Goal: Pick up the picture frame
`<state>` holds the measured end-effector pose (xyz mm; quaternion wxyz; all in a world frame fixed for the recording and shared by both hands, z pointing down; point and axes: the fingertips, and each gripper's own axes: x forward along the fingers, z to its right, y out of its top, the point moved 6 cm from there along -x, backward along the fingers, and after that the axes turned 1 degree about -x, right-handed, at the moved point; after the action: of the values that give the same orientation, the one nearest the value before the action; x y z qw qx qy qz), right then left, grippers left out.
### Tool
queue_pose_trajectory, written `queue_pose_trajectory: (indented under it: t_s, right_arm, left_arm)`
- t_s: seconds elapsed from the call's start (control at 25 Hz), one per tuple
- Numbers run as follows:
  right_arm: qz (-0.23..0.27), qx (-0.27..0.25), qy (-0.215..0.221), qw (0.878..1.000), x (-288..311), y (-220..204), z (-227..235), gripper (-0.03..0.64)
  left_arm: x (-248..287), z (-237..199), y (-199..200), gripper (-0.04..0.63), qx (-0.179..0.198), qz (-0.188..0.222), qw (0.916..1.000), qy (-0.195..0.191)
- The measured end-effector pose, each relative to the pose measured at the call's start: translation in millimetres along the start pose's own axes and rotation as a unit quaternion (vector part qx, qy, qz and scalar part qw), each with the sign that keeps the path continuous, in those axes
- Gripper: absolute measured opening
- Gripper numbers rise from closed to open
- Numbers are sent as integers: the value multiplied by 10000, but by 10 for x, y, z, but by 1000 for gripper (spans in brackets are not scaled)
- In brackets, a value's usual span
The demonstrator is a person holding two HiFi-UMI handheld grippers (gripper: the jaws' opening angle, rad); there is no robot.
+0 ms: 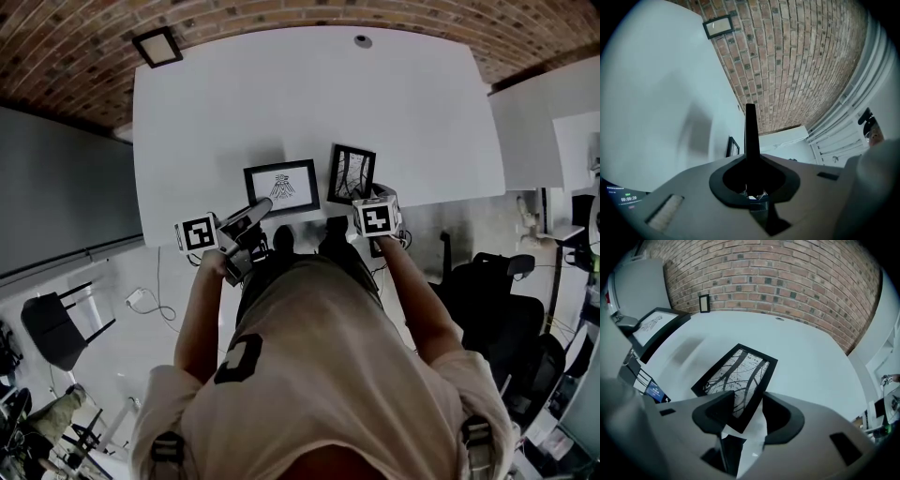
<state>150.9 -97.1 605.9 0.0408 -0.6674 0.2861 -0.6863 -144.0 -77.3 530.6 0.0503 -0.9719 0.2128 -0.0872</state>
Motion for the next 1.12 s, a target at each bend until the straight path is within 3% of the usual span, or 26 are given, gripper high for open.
queue_pose_trajectory:
  t_s: [0.2,0.4,0.6,1.12]
  right_arm:
    - [123,-163,-413,9989,-63,-59,-80,173]
    - [293,389,-600,9970,-95,-140,-28,224]
    - [366,575,-758,9948,-118,-198,3,241]
    - [320,1331,-608,9887,-235,-568,223,259]
  left_arm:
    - [-63,-17,-69,31,-47,-281,9996,-70]
    - [-66,-63,-65,31,233,-593,9980,-49]
    - [1,-32,-158,31,155,-693,9975,-36]
    - [303,120,-316,31,335,-599,9976,133]
